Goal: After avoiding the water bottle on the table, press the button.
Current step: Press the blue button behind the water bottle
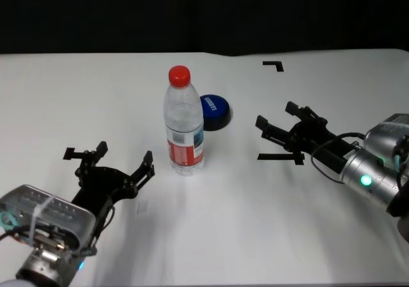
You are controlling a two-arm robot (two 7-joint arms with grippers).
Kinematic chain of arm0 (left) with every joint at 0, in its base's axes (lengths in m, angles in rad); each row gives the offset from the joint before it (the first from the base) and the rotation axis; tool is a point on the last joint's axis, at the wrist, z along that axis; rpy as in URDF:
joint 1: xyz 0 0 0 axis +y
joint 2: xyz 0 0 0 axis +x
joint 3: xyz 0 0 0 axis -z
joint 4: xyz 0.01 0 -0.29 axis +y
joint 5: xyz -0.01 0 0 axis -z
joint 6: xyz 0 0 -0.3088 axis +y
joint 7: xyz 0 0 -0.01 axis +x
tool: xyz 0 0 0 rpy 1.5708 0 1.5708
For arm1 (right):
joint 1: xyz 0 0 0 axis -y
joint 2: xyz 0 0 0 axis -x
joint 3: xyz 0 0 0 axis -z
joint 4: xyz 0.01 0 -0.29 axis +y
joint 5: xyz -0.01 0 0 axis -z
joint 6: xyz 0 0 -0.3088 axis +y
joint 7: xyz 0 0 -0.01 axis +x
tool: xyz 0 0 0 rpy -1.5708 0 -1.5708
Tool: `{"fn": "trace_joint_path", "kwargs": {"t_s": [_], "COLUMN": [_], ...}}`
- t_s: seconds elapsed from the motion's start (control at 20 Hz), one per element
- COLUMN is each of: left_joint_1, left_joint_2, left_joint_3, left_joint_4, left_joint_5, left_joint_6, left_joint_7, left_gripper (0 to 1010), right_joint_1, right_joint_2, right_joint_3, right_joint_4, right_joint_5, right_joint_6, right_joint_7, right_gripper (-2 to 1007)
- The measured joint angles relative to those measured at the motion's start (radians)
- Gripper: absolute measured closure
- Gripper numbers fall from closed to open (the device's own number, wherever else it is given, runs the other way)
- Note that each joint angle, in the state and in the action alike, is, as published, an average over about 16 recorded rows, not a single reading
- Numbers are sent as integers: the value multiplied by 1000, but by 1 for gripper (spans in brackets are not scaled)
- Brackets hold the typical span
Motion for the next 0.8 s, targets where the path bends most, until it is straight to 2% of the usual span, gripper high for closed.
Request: {"fn": "trace_joint_path", "kwargs": {"t_s": [0.2,0.4,0.55,0.8], "left_joint_1": [0,0,0,0], "left_joint_2": [0,0,0,0], "left_joint_3": [0,0,0,0], "left_joint_4": [0,0,0,0], "left_joint_5": [0,0,0,0], "left_joint_6": [0,0,0,0], "left_joint_7": [0,0,0,0], "left_gripper": [7,7,7,7], "right_joint_1": [33,55,66,79], "right_joint_2": [17,29,38,52], "right_joint_3": [-45,-79,-94,-106], "right_joint_4": [24,47,64,91], "right_joint_5": [-36,-60,-64,-44], "right_joint_6": [-13,-32,-47,-72], "right_joint_7": [5,10,22,57], "right_gripper": [3,3,3,3]}}
